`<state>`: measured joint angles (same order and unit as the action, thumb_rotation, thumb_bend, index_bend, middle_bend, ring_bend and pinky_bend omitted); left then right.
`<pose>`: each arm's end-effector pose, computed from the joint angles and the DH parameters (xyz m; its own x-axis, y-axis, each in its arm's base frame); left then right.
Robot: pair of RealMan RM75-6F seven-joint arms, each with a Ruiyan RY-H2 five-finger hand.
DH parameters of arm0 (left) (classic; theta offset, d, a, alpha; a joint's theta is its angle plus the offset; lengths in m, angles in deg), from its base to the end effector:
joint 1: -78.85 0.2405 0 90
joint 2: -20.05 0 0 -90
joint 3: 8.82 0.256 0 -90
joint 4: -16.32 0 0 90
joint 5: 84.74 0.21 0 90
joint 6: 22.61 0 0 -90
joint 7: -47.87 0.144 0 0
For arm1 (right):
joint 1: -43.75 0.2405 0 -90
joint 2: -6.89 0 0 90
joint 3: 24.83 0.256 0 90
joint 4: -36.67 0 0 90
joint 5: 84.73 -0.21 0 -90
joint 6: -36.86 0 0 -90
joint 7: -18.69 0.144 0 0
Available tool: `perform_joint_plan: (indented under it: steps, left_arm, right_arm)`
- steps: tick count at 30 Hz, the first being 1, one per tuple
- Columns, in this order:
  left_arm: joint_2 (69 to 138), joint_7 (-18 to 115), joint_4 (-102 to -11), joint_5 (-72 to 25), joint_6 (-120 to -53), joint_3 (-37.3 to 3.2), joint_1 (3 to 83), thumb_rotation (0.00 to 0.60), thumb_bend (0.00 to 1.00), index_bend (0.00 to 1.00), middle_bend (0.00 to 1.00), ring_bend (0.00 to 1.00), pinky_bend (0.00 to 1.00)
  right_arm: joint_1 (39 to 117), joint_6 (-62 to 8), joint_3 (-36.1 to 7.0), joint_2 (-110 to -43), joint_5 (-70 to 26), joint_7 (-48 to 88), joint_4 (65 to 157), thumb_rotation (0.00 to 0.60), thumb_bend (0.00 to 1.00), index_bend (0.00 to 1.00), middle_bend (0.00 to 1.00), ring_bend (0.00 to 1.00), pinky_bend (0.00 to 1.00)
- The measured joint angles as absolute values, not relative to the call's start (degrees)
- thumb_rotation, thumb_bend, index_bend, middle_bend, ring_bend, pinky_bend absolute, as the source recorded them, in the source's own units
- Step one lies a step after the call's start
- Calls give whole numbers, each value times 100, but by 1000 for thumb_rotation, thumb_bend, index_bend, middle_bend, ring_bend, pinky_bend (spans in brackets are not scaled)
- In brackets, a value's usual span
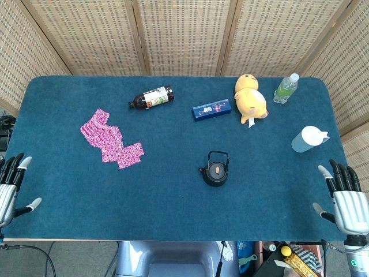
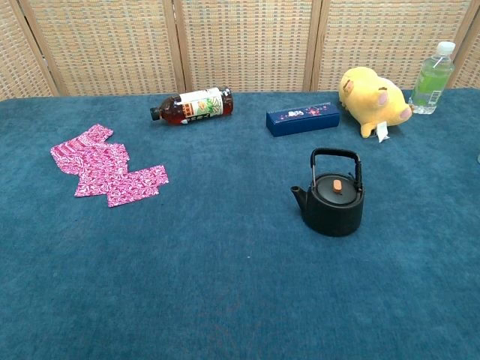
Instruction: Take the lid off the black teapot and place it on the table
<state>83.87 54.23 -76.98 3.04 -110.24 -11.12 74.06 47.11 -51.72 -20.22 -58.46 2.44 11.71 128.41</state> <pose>-0.3024 0.1782 0.1620 0.4858 -0.0354 0.8734 0.8727 -0.0370 -0.4869 -0.3073 -0.1788 0.1644 0.4929 0.0786 0.8665 -0.8693 0.0022 0.4943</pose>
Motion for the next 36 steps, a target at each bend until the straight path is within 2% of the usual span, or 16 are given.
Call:
perform_joint_plan:
  steps: [9, 10, 11, 15, 18, 21, 27, 33, 36]
  left_arm:
    - [8412, 5403, -7658, 248, -10982, -1124, 7400, 600, 169, 0, 0, 0, 0]
    - [8418, 5397, -7650, 238, -10968, -1129, 7392, 600, 169, 0, 0, 0, 0]
    - [8421, 5390, -7645, 228, -10961, -1135, 7387, 600, 169, 0, 0, 0, 0]
    - [8450, 5379, -7604, 200, -10943, -1161, 7368, 600, 169, 0, 0, 0, 0]
    - [8485, 5384, -7563, 173, -10931, -1183, 7352, 600, 169, 0, 0, 0, 0]
    - [8511, 5385, -7536, 102, -10894, -1214, 7335, 600, 169, 0, 0, 0, 0]
    - [8556, 5340, -7459, 63, -10850, -1246, 7300, 600, 170, 0, 0, 0, 0]
    - [8604, 5309, -7354, -26, -10732, -1269, 7251, 600, 169, 0, 0, 0, 0]
    - [8629, 5344, -7330, -45, -10674, -1267, 7222, 600, 169, 0, 0, 0, 0]
  right_arm:
    - [4755, -5035, -2055, -5850, 236, 1137, 12870, 600, 22, 0, 0, 0, 0]
    - [4768, -5009, -2060, -5850, 242, 1140, 12876, 600, 54, 0, 0, 0, 0]
    - [4786, -4977, -2064, -5851, 251, 1148, 12882, 600, 128, 0, 0, 0, 0]
    - [4984, -4715, -2090, -5849, 409, 1159, 12891, 600, 489, 0, 0, 0, 0]
    - [5266, -4330, -2094, -5818, 551, 1144, 12893, 600, 672, 13, 0, 0, 0]
    - [5666, -3753, -2062, -5772, 646, 1076, 12909, 600, 795, 34, 0, 0, 0]
    - [6708, -2320, -1883, -5759, 656, 972, 13029, 600, 941, 75, 0, 0, 0]
    - [7748, -1211, -1501, -6216, 218, 415, 13007, 600, 998, 105, 18, 0, 0]
    - [8129, -905, -1349, -6589, -83, 103, 12846, 600, 1000, 105, 21, 0, 0]
